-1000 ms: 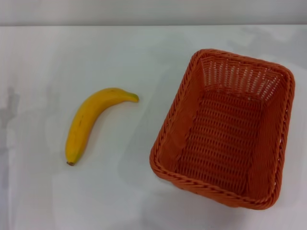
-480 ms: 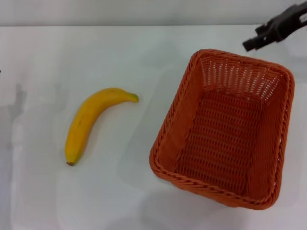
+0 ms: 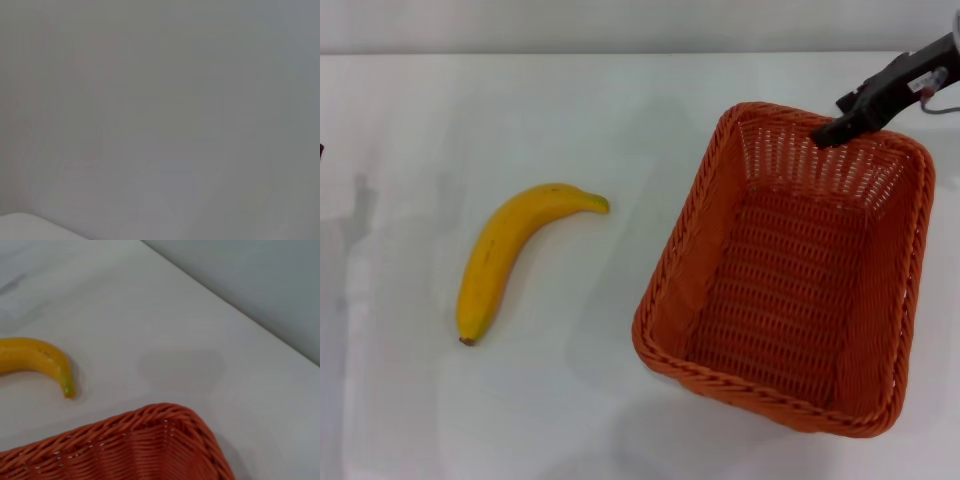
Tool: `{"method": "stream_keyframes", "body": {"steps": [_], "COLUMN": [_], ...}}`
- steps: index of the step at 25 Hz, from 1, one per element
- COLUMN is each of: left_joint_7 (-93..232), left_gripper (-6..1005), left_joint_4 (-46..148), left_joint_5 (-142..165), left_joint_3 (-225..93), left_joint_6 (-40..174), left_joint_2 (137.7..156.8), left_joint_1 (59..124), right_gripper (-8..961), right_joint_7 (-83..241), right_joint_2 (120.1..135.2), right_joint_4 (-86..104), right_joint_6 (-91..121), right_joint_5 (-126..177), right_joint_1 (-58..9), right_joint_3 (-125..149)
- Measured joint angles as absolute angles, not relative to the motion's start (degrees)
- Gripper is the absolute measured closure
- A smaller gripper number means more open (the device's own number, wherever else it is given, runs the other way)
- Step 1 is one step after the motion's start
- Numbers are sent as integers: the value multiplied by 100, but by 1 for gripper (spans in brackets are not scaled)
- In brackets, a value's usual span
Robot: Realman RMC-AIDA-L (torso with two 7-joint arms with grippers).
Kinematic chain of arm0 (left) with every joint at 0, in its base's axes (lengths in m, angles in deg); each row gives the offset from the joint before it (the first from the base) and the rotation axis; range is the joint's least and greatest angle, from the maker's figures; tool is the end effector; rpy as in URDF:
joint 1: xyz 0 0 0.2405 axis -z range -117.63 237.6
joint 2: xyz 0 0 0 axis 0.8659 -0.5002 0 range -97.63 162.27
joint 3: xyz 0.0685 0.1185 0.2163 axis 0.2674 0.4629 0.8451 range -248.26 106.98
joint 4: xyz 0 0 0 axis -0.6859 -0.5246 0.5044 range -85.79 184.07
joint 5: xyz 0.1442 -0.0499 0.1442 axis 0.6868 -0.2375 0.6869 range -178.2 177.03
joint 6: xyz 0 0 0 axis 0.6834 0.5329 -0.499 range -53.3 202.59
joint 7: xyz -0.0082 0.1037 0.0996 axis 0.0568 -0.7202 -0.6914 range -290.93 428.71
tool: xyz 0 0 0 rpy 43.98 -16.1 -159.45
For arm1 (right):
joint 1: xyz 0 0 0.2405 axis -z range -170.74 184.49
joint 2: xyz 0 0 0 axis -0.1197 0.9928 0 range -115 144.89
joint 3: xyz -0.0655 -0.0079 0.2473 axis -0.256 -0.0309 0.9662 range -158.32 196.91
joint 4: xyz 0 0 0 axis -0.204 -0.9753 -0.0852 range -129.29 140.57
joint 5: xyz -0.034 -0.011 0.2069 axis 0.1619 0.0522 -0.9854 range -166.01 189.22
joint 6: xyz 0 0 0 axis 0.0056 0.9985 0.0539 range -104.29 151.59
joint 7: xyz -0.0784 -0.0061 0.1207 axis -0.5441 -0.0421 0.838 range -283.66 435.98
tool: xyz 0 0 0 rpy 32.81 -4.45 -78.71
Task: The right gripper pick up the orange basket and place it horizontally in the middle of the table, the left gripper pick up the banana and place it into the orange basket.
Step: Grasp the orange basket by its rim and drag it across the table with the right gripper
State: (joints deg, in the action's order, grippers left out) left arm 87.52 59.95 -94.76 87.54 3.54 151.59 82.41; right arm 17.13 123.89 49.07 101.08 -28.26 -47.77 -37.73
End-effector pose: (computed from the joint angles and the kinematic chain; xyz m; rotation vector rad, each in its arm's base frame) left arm -0.3643 0.3022 0.0042 -1.2036 -0.8561 -0.8560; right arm 0.1715 0.4533 0.0500 -2.6554 0.7150 -0.1841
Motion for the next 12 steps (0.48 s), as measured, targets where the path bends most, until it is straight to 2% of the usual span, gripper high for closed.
{"method": "stream_keyframes", "body": {"steps": [10, 12], "left_joint_7": [8752, 8752], "left_gripper": [141, 141], "left_joint_4": [5995, 5995], "left_joint_5": [-9479, -9479], "left_joint_3": [8757, 8757], "left_joint_6": [382, 377], "left_joint_2": [15169, 15174], "left_joint_1": [8195, 8182], "right_gripper": [311, 397], "right_joint_7": [1589, 1541], "right_joint_2": [12557, 12547], "right_joint_4": [4591, 4578], "right_joint_6": [9557, 9570], "right_joint_5": [-2670, -2666], "right_joint_1": [-4681, -4676], "right_joint_3": [-3787, -3804]}}
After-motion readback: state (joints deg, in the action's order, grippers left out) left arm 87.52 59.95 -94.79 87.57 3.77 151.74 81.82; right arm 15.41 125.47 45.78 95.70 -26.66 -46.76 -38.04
